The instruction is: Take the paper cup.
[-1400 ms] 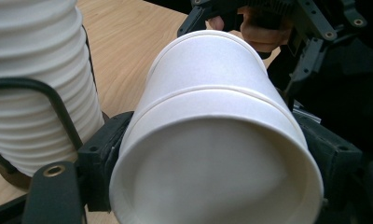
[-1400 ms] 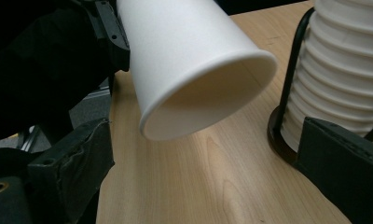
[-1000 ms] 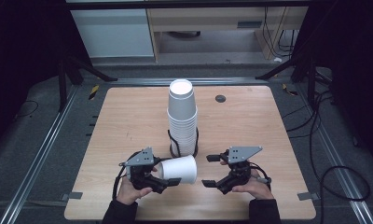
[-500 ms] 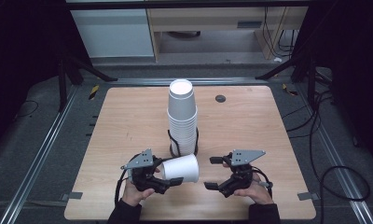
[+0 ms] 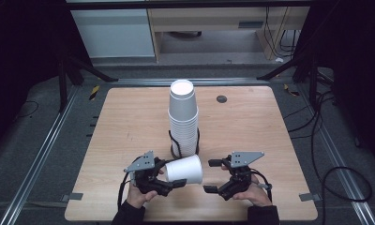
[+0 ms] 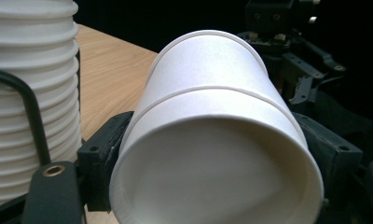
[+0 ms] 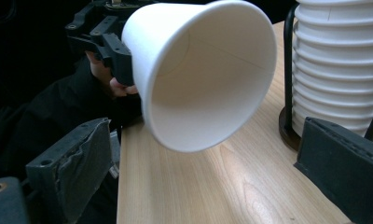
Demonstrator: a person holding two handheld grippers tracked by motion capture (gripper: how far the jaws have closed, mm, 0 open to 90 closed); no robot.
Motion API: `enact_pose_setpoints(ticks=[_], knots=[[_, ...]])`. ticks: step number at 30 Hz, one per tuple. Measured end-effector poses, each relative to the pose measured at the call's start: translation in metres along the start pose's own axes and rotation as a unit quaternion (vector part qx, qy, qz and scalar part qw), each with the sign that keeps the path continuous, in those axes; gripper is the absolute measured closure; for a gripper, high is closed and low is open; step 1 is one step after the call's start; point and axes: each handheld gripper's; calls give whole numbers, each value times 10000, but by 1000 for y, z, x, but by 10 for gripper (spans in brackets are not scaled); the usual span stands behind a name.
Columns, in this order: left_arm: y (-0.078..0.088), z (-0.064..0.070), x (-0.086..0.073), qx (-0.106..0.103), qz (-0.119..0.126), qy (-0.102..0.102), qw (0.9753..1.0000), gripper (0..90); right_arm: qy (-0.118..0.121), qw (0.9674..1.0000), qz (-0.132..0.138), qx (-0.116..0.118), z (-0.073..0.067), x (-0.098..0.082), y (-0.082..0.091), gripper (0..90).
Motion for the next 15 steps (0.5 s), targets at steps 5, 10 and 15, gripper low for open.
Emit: enact_pose_setpoints(ticks=[5, 10, 15], knots=[[-5, 2, 4, -85, -98, -76, 9999, 204, -33, 10000, 7, -17, 1, 0, -3, 34], [-9, 3, 7, -236, -243, -135, 9993, 204, -62, 9999, -94, 24, 1, -1, -6, 32], [-14, 3, 10, -421, -340, -168, 9984, 204, -84, 9997, -188, 110, 0, -2, -11, 32]])
Point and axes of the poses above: each handheld gripper's, and its own axes: y roughly backward along the jaws, x roughly out of its top, z roughly to its right, and after that the axes turned 8 degrees about z, right-handed
